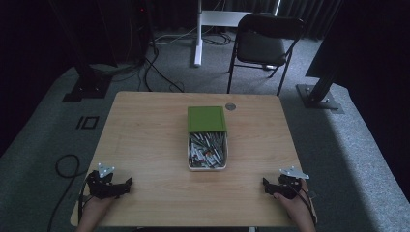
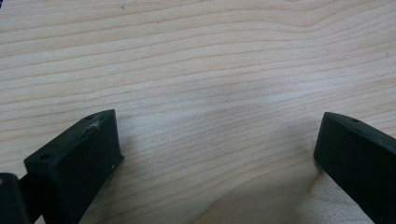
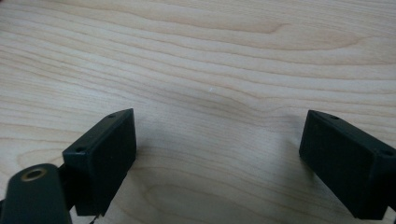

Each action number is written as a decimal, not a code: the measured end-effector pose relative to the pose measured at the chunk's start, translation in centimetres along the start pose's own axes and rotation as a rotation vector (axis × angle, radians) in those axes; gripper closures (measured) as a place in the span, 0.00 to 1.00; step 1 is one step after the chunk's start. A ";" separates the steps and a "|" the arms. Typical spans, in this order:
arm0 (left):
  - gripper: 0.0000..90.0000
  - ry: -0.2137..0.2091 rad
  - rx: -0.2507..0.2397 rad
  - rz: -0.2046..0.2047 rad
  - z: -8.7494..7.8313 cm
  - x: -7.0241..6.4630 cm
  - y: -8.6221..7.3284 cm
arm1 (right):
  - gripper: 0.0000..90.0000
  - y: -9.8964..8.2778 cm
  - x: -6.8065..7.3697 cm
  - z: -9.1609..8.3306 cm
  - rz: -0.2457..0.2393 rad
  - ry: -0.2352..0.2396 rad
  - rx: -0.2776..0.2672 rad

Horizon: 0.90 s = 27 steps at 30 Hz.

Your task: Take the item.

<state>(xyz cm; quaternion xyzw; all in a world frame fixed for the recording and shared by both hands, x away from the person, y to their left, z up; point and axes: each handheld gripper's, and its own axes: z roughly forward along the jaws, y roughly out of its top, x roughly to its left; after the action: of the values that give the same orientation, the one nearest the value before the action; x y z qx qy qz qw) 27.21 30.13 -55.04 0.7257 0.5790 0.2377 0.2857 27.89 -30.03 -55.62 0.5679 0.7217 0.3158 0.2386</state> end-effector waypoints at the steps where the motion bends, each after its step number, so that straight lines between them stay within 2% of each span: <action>1: 0.01 0.000 0.000 0.000 0.0 0.0 0.0 | 0.12 0.0 0.0 0.0 0.000 0.000 0.000; 12: 0.01 0.000 0.000 0.000 0.0 0.0 0.0 | 0.12 0.1 0.3 0.0 0.015 -0.016 0.006; 16: 0.01 0.000 0.000 0.000 0.0 0.0 0.0 | 0.13 0.4 0.5 0.0 0.048 -0.004 0.000; 19: 0.01 0.000 0.000 0.000 0.0 0.0 0.0 | 0.13 0.9 0.8 -0.3 0.034 -0.014 -0.012; 27: 0.01 0.000 0.000 0.000 0.0 0.0 0.0 | 0.16 3.3 2.1 -1.3 0.007 0.014 -0.058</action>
<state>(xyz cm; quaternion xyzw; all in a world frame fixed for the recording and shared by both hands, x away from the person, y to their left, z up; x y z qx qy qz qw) 27.21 30.14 -55.04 0.7256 0.5792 0.2375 0.2857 28.64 -27.72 -52.27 0.5612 0.7117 0.3414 0.2490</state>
